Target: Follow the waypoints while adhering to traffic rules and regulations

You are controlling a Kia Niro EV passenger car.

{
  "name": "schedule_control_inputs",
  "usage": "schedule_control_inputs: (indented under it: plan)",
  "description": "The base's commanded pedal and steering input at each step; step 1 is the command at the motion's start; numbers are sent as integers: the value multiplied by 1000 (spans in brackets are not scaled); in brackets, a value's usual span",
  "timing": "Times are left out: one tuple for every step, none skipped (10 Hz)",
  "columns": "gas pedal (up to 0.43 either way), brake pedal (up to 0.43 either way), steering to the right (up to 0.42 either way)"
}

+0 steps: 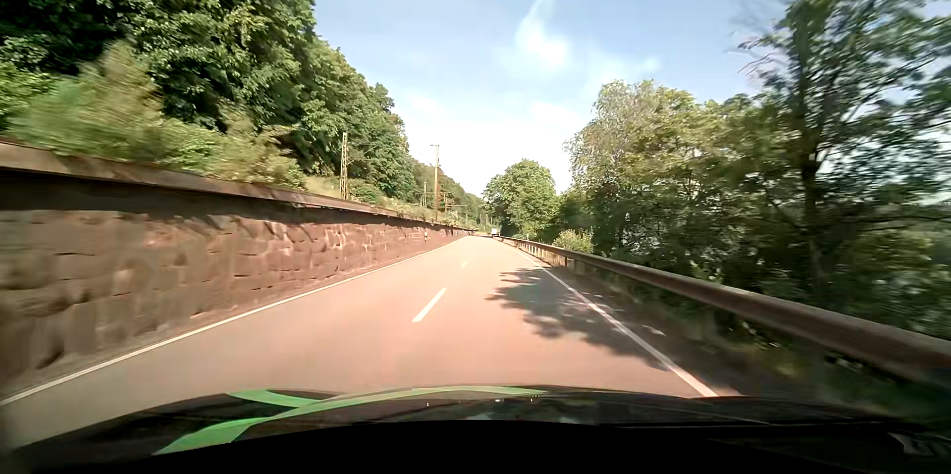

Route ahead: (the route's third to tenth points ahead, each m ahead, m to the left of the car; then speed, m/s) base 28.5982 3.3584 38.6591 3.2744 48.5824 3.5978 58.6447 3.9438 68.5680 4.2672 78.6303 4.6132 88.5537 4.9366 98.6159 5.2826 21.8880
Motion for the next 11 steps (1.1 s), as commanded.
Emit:
schedule_control_inputs:
  plan:
    - [311, 0, -8]
    - [311, 0, -9]
    - [311, 0, -9]
    - [311, 0, -8]
    - [311, 0, -8]
    - [299, 0, -8]
    - [280, 0, -8]
    - [260, 0, -8]
    - [260, 0, -8]
    - [260, 0, -8]
    - [260, 0, -8]
